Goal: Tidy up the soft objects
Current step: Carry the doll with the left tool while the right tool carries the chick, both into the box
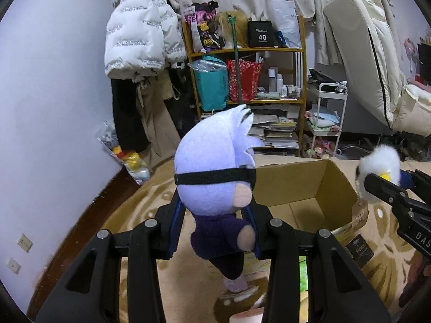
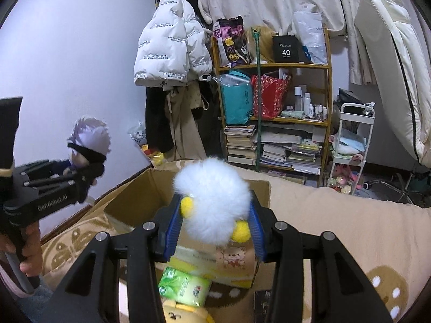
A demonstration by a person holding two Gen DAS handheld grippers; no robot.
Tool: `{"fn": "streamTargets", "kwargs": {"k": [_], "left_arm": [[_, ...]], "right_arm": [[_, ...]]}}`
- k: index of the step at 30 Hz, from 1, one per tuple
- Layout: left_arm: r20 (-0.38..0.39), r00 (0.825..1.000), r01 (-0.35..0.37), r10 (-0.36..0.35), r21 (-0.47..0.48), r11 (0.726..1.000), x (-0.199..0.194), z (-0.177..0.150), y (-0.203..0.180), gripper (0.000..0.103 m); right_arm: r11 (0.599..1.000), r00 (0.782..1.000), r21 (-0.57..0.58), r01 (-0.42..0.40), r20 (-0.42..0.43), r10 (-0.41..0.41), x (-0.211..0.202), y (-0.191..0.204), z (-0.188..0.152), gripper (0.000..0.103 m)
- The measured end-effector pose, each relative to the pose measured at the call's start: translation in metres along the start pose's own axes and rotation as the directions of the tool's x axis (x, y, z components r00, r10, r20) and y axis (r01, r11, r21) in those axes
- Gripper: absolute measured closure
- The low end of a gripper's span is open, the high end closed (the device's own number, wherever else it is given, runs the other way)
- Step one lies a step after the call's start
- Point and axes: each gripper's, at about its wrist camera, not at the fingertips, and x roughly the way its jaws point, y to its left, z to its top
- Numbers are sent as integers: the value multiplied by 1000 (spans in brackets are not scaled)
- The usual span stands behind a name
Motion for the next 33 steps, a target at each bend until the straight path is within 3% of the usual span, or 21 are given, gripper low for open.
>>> {"fn": "streamTargets", "kwargs": {"k": [6,21,23,25,33], "left_arm": [[-14,999,46,-45,31,998,24,-8,-11,63],[-131,991,40,-31,66,997,68,-29,-30,61],[-146,989,43,-33,64,997,71,-30,-28,58],[-133,991,27,-18,66,997,69,-31,-28,45],[-137,990,26,-22,22,999,63,-29,-16,44]], "right_arm": [[1000,1000,-10,-12,-27,11,25,0,-3,56],[1000,992,-6,-18,-124,17,62,-13,-20,53],[1000,991,-3,-17,-134,17,63,-15,-20,53],[1000,990,-4,-15,-137,14,63,-16,-19,53],[1000,990,-11,-15,-139,13,58,-15,-20,50]]}}
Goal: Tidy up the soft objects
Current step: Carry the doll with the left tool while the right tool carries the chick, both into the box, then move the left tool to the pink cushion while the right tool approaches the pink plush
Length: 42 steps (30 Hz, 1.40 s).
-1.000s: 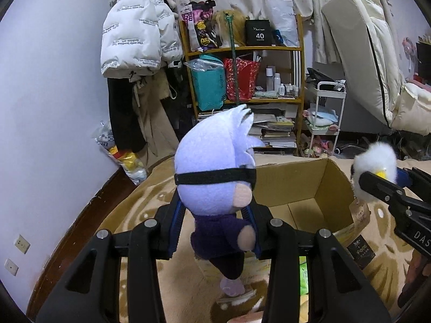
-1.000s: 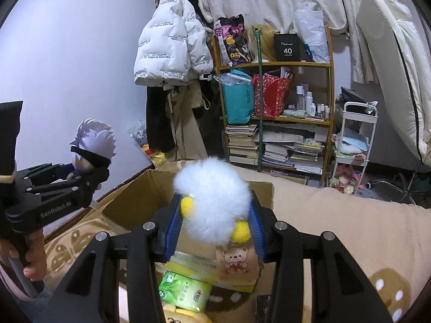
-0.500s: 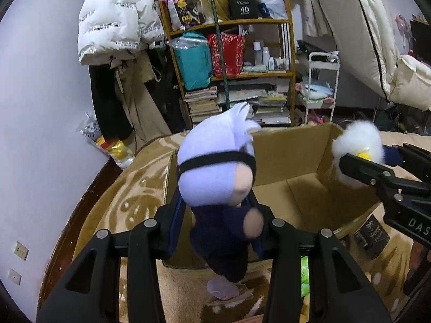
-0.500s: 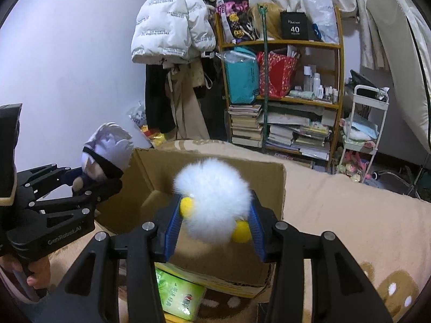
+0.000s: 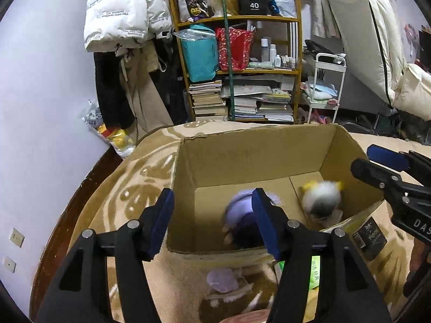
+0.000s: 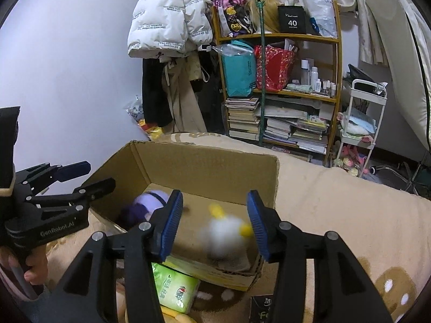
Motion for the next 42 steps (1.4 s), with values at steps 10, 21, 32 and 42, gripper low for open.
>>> {"fn": "streamTargets", "kwargs": {"k": [10,21,32,42], "left_arm": [[3,1000,-24,24,0,1000,-23,-4,9,33],[6,1000,-14,14,-15,1000,-73,-21,18,11],[-68,998,-3,1,-25,1000,-98,-46,24,10],[-167,985,41,-45,-28,999,-98,-63,25,10]], "right_arm": [[999,998,23,34,51,-35,-29,6,0,20],[998,995,60,27,90,-32,-91,13,-6,0],[998,1000,64,9,9,-9,-119,27,-34,0],[998,995,68,-5,-98,12,-126,41,-55,0]]}}
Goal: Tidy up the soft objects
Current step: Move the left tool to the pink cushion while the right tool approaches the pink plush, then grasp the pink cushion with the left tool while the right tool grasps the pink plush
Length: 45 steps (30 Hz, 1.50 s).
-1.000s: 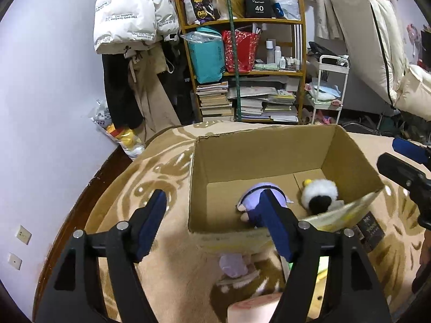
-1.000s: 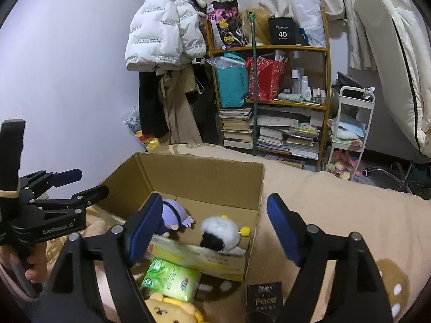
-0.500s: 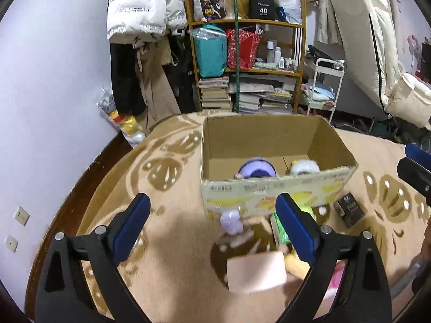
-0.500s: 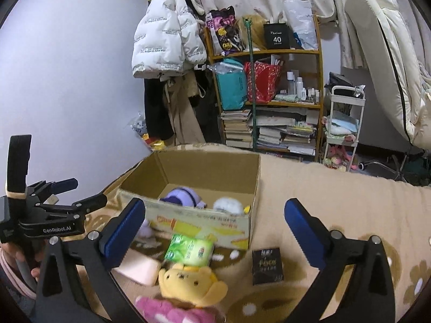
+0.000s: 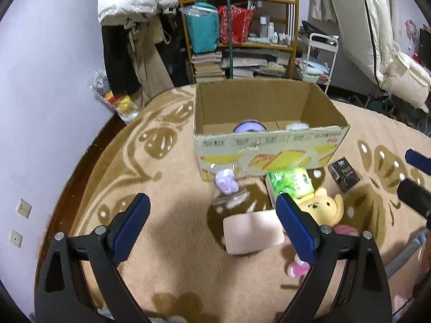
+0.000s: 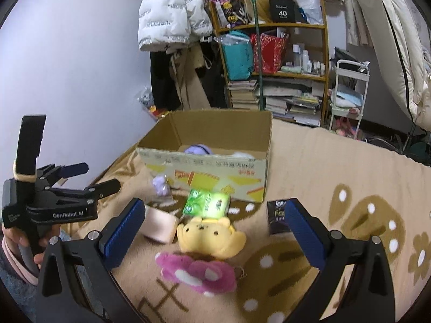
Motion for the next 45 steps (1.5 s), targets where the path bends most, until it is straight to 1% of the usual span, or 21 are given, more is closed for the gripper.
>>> {"fn": "streamTargets", "kwargs": {"k": [4,7,10,13,15,21,23,25,29,35,42,43,44,45], "left_arm": [[-33,999,23,-23,-9,1000,10,-1,1,10],[-63,996,63,-64,-13,998,19,-3,0,10],[-76,995,57,-57,-3,998,24,-4,-5,10],[-100,993,68,-67,0,998,31,-5,-8,10],[-112,992,62,-61,13,998,35,-7,-13,10],[-136,988,74,-66,55,996,45,-11,-26,10],[-150,987,75,-63,72,995,50,-12,-31,10],[-167,984,82,-68,77,994,55,-13,-35,10],[-205,976,90,-72,79,993,68,-15,-41,10],[-262,960,117,-99,54,992,85,-17,-43,10],[-317,942,135,-107,67,989,104,-23,-53,10],[-325,940,135,-106,70,988,107,-24,-54,10],[-324,941,127,-97,73,989,108,-25,-55,10],[-320,943,118,-89,72,990,109,-25,-56,10]], "right_arm": [[1000,999,-1,-7,-46,7,9,2,-8,0],[1000,997,-3,-4,-76,4,19,2,-12,0],[1000,993,-2,11,-119,-11,30,-1,-13,0],[1000,984,21,13,-176,-9,41,-7,-17,0],[999,980,34,14,-199,-7,45,-9,-19,0],[999,974,44,25,-227,-14,51,-12,-22,0],[998,970,42,40,-241,-29,55,-12,-24,0],[998,964,42,56,-263,-43,60,-13,-26,0],[997,955,41,62,-294,-47,67,-12,-29,0],[997,937,39,64,-345,-47,74,-14,-34,0],[997,903,65,45,-429,-13,88,-17,-44,0],[997,897,61,39,-442,-8,90,-16,-45,4],[998,893,57,36,-449,-6,91,-14,-47,9],[998,891,53,33,-455,-5,91,-13,-48,12]]}}
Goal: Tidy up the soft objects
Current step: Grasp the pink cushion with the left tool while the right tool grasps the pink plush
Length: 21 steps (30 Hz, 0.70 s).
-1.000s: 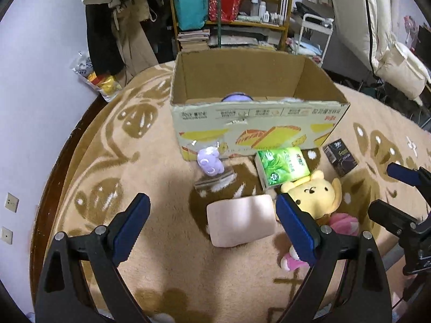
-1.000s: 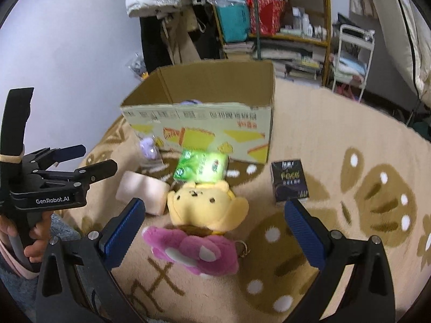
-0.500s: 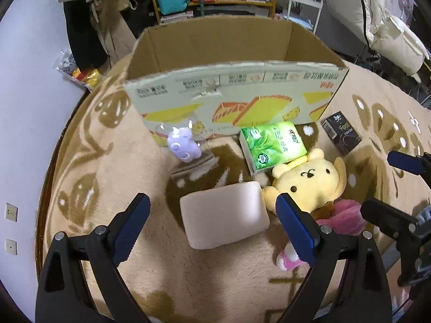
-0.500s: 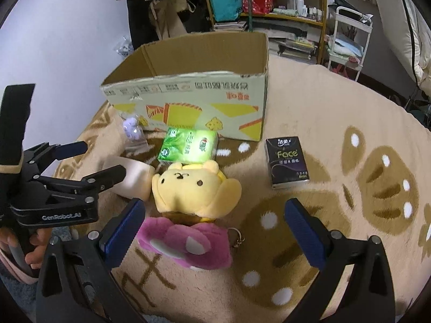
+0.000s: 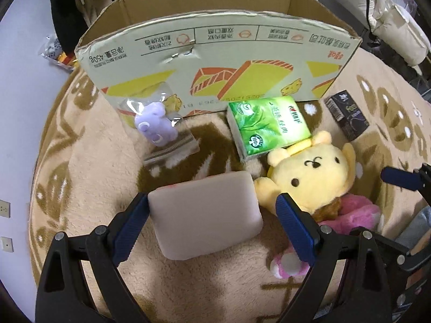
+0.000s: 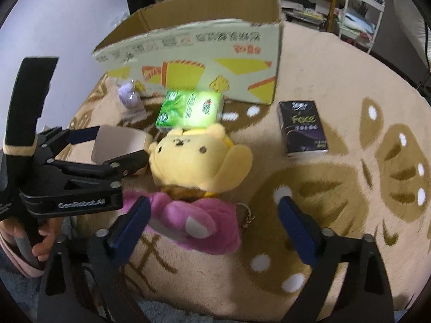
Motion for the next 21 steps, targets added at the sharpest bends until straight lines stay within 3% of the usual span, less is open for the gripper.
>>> {"fn": "streamTargets", "kwargs": {"k": [6,8,11,19,21], "left_arm": [[0,1000,-1,1,-15,1000,4,0,0,10],[-5,1000,2,-2,-18,1000,5,1,1,10],[-8,1000,1,-1,-18,1000,8,0,4,10],[-23,1000,-7,7,-21,1000,15,0,12,13],[-56,998,-2,0,-32,999,21,-1,14,16]], "right_arm": [[999,999,-23,-34,-33,33,5,7,-3,16],[999,997,-16,-52,-54,51,8,6,-4,27],[997,994,-4,-71,-86,70,12,5,-7,30],[997,995,-1,-75,-66,75,7,4,-9,42],[997,995,0,-77,-60,77,7,3,-8,43]]}}
